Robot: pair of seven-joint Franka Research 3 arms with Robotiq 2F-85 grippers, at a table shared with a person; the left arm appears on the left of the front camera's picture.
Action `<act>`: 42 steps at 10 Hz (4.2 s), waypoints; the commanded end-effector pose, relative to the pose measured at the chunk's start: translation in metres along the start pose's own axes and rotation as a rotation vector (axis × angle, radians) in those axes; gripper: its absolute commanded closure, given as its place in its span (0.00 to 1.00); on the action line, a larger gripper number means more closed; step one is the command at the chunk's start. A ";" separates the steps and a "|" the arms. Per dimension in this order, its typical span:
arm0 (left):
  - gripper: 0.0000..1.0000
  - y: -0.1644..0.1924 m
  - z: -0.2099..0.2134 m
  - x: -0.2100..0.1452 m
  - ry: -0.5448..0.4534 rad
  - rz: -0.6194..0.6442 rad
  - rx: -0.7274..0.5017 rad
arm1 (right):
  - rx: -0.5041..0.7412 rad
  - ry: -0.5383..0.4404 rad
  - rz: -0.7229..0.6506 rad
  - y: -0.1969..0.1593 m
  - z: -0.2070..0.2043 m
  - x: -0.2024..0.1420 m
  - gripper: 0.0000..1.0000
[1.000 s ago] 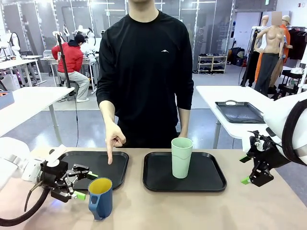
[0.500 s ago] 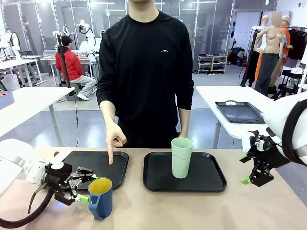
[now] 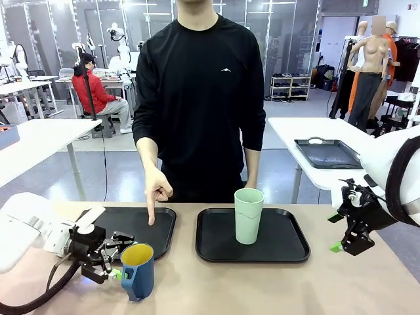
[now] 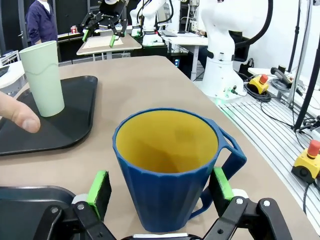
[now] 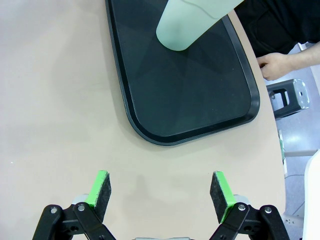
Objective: Sort and store the cups by type.
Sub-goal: Pick up the Handle plastic cup and place it into the empty Flat Tray.
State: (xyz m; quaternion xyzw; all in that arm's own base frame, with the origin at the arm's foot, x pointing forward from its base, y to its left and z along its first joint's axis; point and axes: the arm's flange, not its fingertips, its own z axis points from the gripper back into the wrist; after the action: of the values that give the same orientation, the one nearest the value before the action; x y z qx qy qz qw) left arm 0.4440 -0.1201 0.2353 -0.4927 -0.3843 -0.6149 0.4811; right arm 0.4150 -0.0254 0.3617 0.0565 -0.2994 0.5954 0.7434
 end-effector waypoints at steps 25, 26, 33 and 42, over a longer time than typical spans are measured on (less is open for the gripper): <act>0.57 0.051 0.082 0.117 -0.174 0.001 0.141 | 0.000 0.008 -0.001 0.001 0.000 0.000 0.00; 0.57 0.057 0.086 0.117 -0.164 0.012 0.160 | 0.000 0.008 -0.001 0.001 0.000 0.000 0.00; 0.22 0.049 0.091 0.114 -0.149 -0.010 0.144 | 0.000 0.008 -0.001 0.001 0.000 0.000 0.00; 0.22 0.143 0.141 0.035 -0.066 -0.075 0.240 | 0.000 0.008 -0.001 0.001 0.000 0.000 0.00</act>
State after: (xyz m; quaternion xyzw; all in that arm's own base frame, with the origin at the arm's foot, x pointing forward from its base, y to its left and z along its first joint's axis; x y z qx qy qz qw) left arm 0.6056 -0.0273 0.2990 -0.4469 -0.4820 -0.5643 0.4995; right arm 0.4149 -0.0255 0.3616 0.0566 -0.2994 0.5953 0.7435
